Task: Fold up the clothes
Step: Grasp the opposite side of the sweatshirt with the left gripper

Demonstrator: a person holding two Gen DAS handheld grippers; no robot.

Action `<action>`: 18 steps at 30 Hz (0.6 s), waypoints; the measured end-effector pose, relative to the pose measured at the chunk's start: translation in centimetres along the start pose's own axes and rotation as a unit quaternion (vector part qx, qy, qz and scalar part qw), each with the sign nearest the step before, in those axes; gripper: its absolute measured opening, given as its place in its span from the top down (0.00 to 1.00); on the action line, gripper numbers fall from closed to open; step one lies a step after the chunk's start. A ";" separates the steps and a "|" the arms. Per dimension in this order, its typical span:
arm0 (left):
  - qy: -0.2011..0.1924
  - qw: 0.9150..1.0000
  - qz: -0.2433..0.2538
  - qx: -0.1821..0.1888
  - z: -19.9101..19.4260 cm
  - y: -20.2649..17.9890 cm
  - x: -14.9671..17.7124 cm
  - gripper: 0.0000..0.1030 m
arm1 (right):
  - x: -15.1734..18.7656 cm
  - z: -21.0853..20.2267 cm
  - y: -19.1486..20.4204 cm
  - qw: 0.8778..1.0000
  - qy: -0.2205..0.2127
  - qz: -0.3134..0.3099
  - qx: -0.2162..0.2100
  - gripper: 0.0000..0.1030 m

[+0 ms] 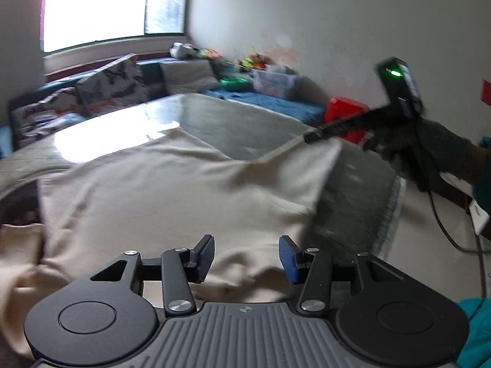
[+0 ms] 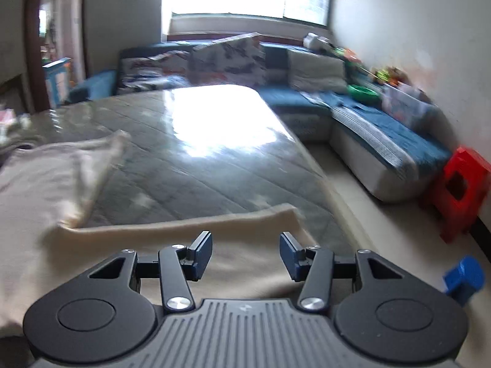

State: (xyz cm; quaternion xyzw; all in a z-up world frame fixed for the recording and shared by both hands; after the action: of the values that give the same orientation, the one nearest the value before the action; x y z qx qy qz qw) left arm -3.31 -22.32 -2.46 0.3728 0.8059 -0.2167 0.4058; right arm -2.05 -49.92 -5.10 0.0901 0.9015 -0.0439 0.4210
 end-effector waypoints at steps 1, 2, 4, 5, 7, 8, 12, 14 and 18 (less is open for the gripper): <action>-0.005 1.000 -0.004 -0.016 -0.3 1.0 -0.2 0.52 | -0.4 -0.3 0.9 1.000 -0.004 -0.008 -0.011 0.51; -0.008 0.999 -0.009 -0.034 -0.6 2.1 -0.3 0.52 | -0.8 -0.5 1.7 1.000 -0.008 -0.017 -0.022 0.50; -0.011 0.997 -0.028 -0.072 -1.0 4.7 -0.5 0.53 | -1.3 -0.8 3.9 0.998 -0.012 -0.034 -0.050 0.50; -0.011 0.995 -0.037 -0.095 -1.2 6.1 -0.5 0.53 | -1.6 -1.0 5.7 0.996 -0.014 -0.048 -0.073 0.50; -0.007 0.988 -0.053 -0.145 -1.4 8.9 -0.5 0.54 | -1.8 -1.3 8.8 0.991 -0.016 -0.069 -0.110 0.50; -0.003 0.984 -0.060 -0.169 -1.4 10.3 -0.5 0.56 | -1.8 -1.5 10.5 0.988 -0.015 -0.079 -0.131 0.50; 0.021 0.968 -0.086 -0.234 -0.9 15.1 -0.1 0.60 | -1.4 -2.2 16.5 0.972 -0.007 -0.124 -0.199 0.50; 0.029 0.966 -0.088 -0.241 -0.2 16.2 0.0 0.60 | -0.8 -2.5 18.7 0.964 -0.004 -0.151 -0.219 0.50; 0.045 0.961 -0.084 -0.258 1.2 18.0 0.3 0.63 | 0.2 -2.6 21.5 0.954 0.009 -0.182 -0.240 0.50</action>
State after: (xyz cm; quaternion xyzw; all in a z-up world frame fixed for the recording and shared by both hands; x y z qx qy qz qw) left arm 11.12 -11.70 -4.26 0.1955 0.8802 -0.0181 0.4321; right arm 0.17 -28.45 -3.67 -0.1786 0.8903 0.0988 0.4072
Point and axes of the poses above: each gripper's, at about its wrist camera, not at the fingertips, and z roughly the way its jaws point, y to its left, x to its underside, the point moved 10 cm from there along z, roughly the way its jaws point, and after that the axes turned 2 degrees about -x, right-handed, at the moved point
